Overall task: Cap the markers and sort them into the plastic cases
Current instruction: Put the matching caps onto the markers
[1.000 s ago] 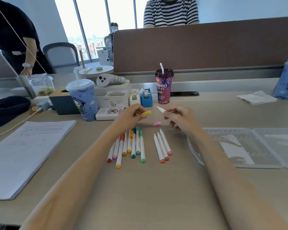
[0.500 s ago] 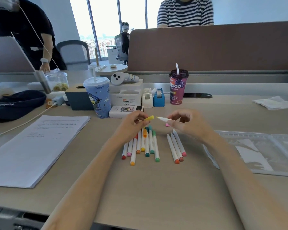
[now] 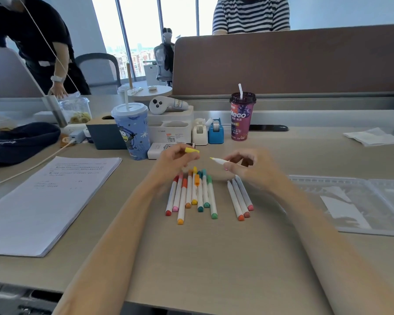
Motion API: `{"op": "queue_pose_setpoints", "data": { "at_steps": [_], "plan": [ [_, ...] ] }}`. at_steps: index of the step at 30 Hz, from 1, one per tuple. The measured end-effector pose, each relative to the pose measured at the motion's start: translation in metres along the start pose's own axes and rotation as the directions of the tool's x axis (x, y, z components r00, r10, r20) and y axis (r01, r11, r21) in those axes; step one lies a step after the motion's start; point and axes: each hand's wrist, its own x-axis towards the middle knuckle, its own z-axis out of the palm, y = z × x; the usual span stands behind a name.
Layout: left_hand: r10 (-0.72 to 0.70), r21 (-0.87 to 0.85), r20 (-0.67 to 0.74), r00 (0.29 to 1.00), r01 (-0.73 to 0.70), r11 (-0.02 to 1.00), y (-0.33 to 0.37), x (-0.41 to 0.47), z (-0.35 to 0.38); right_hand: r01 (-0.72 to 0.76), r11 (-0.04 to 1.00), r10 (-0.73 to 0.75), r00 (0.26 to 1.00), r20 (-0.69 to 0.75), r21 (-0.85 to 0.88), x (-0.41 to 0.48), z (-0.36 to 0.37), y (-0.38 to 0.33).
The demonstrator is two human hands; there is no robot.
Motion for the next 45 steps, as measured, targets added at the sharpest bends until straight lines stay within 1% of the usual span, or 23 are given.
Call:
{"op": "queue_pose_setpoints", "data": {
  "at_steps": [4,5,13,18,22,29,32,35,40,45],
  "plan": [
    [-0.114,-0.172,-0.033,0.993,0.106,0.979,0.000,-0.001,-0.009,0.028,1.000,-0.028,1.000,-0.012,-0.009,0.000,0.004,-0.001],
    [-0.124,-0.185,-0.028,0.992,0.116,0.976,0.000,-0.001,-0.009,0.040,0.999,-0.040,0.999,-0.019,-0.009,0.000,0.005,-0.001],
    [-0.039,-0.016,0.064,0.997,0.040,0.999,-0.003,-0.003,-0.011,0.088,0.996,-0.087,0.993,-0.080,0.017,-0.002,0.009,-0.005],
    [-0.017,-0.038,0.085,0.996,0.021,0.999,-0.002,-0.004,-0.008,0.106,0.994,-0.105,0.993,-0.056,0.004,-0.002,0.007,-0.007],
    [0.005,-0.003,0.109,0.994,-0.005,1.000,-0.002,-0.004,-0.006,0.088,0.996,-0.089,0.996,-0.026,-0.015,-0.003,0.008,-0.008],
    [0.023,0.056,0.128,0.991,-0.030,0.998,0.001,-0.005,-0.004,0.059,0.998,-0.059,0.998,-0.011,0.022,-0.004,0.008,-0.007],
    [0.053,0.110,0.165,0.985,-0.072,0.991,0.003,-0.006,-0.001,0.046,0.999,-0.046,0.999,0.011,0.029,-0.004,0.008,-0.009],
    [0.069,0.108,0.194,0.979,-0.092,0.990,0.005,-0.007,0.002,0.060,0.998,-0.061,0.998,0.032,0.037,-0.004,0.009,-0.009],
    [0.087,0.119,0.196,0.977,-0.111,0.987,0.001,-0.007,0.005,0.049,0.998,-0.049,0.999,0.002,0.034,-0.004,0.015,-0.010],
    [0.110,0.182,0.197,0.974,-0.147,0.972,-0.008,-0.007,0.008,0.004,0.998,-0.005,1.000,0.006,0.056,-0.005,0.024,-0.008]
  ]
}}
